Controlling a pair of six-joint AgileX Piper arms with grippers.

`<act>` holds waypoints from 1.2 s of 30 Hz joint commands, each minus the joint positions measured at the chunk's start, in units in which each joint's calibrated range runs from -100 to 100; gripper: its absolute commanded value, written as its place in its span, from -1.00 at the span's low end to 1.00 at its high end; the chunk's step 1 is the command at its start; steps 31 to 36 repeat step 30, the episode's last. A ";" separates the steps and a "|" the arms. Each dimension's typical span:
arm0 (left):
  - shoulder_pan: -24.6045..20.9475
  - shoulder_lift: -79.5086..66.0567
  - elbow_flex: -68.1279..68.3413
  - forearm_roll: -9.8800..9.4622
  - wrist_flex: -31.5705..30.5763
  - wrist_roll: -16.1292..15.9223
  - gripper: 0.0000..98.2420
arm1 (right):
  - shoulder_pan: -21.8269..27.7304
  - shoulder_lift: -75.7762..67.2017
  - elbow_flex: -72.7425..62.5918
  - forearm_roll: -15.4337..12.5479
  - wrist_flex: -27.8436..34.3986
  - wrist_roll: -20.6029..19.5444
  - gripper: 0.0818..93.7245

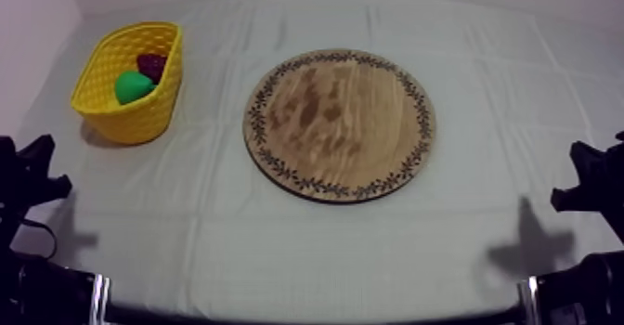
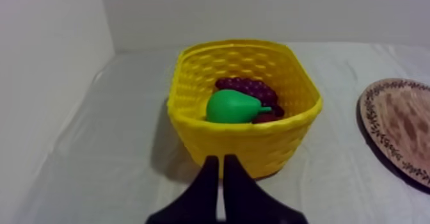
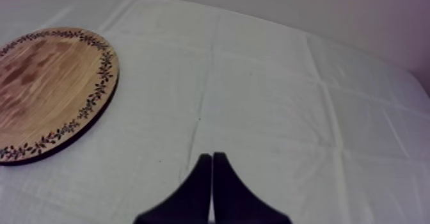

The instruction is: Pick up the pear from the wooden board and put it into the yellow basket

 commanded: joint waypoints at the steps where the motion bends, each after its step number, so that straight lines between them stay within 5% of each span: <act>1: 0.00 -0.11 -0.09 0.20 0.60 -0.64 -1.00 | 0.05 0.01 0.05 0.01 0.06 -0.01 -0.99; 36: -1.35 -0.26 0.15 0.01 0.60 0.12 -1.00 | 0.05 0.01 0.05 0.01 0.06 -0.01 -0.99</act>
